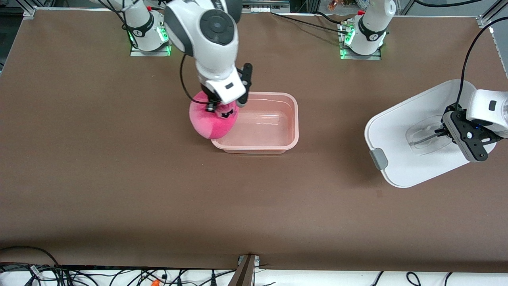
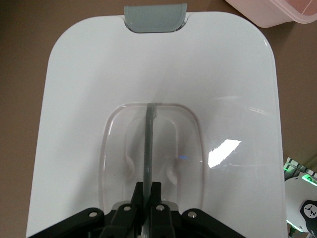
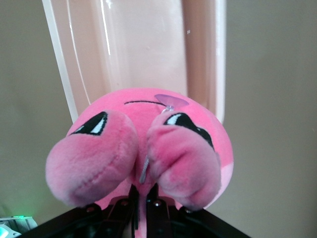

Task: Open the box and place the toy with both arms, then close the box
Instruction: 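Carry the pink toy into the open box and release it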

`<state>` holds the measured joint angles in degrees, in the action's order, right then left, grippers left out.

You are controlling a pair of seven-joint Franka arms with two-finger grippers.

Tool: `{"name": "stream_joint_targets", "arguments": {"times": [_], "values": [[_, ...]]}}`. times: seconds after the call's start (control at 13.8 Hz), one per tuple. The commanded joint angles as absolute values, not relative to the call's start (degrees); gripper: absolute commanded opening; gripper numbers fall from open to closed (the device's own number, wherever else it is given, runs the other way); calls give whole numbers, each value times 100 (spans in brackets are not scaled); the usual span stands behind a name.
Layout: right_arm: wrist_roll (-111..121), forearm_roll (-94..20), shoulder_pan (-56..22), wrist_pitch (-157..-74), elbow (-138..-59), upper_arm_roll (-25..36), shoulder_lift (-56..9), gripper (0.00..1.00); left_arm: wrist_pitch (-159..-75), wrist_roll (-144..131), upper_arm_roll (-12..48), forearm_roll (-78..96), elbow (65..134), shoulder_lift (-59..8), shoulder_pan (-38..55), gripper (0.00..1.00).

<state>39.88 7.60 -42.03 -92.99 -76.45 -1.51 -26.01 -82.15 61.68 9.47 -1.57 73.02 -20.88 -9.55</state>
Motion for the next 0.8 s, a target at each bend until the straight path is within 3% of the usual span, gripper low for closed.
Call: {"name": "stream_joint_targets", "arguments": {"times": [0.0, 0.22, 0.58, 0.65, 0.73], "values": [[3842, 870, -4446, -9202, -6954, -88, -3224, 0, -8025, 6231, 976, -132, 7128, -2118, -993, 0], [3806, 879, -4579, -9263, -6496, -61, -3786, 0, -8016, 6240, 976, -132, 7128, -2118, -993, 0], [3394, 1063, -4772, -9843, -6486, -44, -4358, 0, -8016, 6240, 976, -132, 7128, -2118, -993, 0], [3306, 1063, -4772, -9922, -6504, -44, -4455, 43, -8007, 6240, 976, -132, 7128, -2118, -993, 0], [3287, 1063, -4772, -10036, -6504, -44, -4552, 98, -8007, 6240, 976, -132, 7137, -2118, -993, 0]]}}
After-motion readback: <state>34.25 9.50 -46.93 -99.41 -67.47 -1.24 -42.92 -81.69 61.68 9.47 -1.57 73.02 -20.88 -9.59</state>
